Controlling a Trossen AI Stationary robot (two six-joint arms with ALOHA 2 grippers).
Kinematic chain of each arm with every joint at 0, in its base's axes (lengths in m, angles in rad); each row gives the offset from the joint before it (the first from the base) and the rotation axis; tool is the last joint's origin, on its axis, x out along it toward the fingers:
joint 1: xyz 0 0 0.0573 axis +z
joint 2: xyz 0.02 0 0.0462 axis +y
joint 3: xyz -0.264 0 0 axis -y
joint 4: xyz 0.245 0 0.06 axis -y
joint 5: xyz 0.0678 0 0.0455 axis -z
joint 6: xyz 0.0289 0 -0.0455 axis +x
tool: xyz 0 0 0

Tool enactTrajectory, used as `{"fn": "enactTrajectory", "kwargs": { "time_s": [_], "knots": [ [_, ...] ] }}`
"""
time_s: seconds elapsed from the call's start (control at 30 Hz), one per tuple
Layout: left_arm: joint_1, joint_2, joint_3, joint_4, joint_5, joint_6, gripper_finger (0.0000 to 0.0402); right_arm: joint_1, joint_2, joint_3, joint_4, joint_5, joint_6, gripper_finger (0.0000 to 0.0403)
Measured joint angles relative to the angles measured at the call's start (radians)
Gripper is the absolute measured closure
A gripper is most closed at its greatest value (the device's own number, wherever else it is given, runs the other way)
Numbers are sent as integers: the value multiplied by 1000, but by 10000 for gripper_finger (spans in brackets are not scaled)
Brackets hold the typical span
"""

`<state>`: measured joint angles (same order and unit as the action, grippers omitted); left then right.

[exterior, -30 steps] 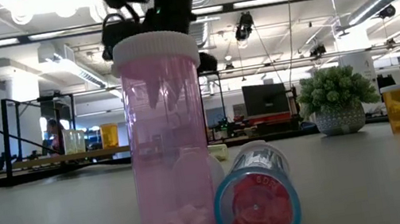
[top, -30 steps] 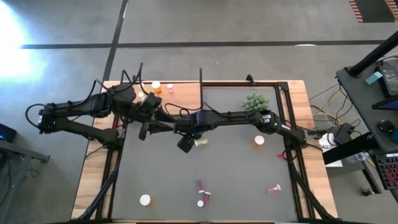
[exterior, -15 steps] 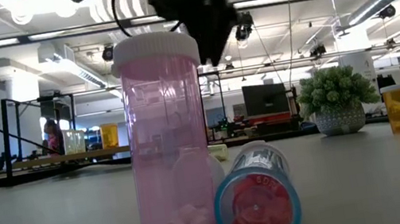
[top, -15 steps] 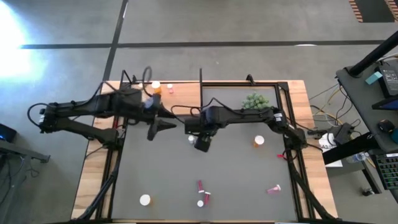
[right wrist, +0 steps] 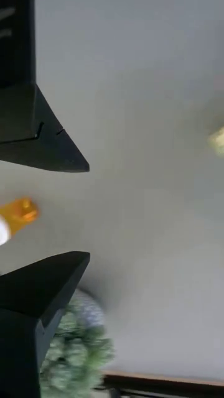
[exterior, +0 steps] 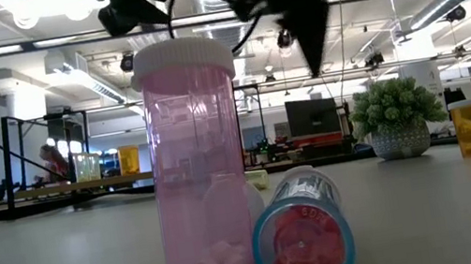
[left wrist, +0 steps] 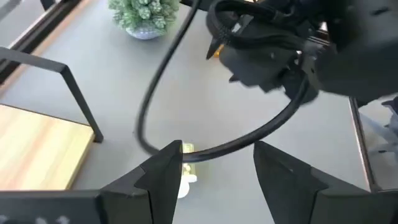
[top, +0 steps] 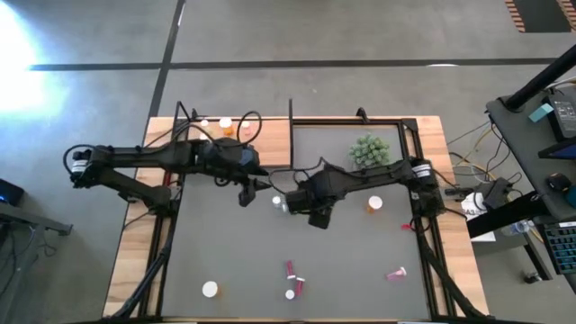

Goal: Pick and place medicine bottles onto shelf by color
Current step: Put the bottom right blue pill bottle on the shelf

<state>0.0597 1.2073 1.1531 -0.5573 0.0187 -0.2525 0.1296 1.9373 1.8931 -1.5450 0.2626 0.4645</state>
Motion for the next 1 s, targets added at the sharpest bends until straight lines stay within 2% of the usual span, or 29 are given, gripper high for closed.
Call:
{"fn": "enactTrajectory", "kwargs": {
  "time_s": [0.23,0.43,0.67,1.0],
  "knots": [
    [-9,6,-3,-3,-1,112,220,6,-217,-355,197,-66,69,193],
    [-9,63,-42,20,1,173,220,29,-389,-567,449,-87,177,193],
    [-10,137,-153,152,1,187,220,73,-509,-689,583,-87,257,193],
    [-14,229,-281,328,0,184,220,106,-557,-771,596,-86,340,193]
  ]
}}
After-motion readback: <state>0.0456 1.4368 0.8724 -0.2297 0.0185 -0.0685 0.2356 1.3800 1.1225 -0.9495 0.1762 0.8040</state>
